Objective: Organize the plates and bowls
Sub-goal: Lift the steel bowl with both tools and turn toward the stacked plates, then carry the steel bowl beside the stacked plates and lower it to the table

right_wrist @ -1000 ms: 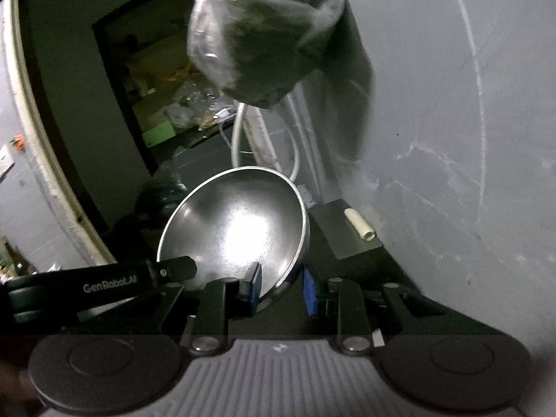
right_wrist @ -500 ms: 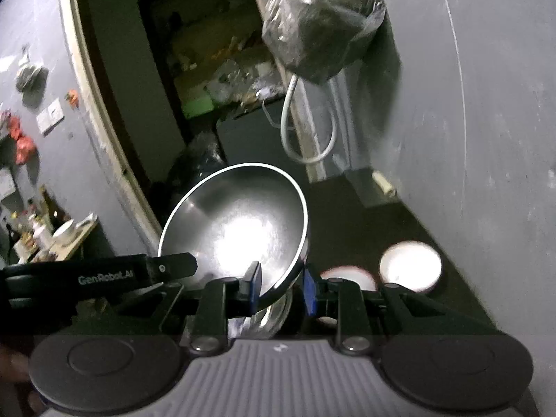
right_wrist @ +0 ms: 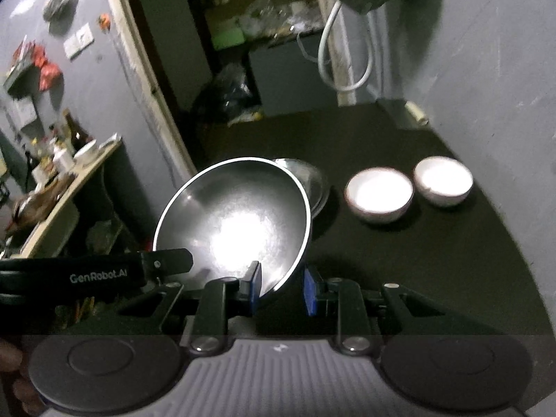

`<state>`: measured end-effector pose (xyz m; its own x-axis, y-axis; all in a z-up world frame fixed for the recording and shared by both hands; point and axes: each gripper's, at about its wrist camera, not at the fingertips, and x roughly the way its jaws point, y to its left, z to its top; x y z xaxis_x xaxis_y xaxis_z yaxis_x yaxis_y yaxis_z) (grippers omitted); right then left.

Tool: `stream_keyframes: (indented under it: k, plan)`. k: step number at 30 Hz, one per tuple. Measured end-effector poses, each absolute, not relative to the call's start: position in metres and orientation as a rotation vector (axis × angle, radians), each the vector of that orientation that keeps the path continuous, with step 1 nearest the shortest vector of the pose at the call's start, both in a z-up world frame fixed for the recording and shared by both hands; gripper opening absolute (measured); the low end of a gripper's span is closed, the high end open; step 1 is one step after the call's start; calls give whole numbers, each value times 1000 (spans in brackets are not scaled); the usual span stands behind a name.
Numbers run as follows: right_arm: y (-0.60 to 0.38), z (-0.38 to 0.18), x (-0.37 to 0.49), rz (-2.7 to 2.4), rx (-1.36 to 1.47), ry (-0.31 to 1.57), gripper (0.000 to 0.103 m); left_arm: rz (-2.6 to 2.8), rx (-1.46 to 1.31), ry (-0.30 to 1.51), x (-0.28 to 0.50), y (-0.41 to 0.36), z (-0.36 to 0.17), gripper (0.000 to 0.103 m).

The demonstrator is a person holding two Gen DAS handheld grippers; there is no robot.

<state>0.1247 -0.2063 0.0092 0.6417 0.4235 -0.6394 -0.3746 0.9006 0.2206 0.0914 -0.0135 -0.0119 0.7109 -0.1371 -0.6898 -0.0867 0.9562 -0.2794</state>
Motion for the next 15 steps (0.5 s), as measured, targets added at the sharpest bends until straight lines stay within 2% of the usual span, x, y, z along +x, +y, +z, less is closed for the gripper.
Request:
stream_keyframes:
  k: [15]
  plan:
    - [-183,-18,110,512,4,886,29,22,-315,897,65,1,-41,19]
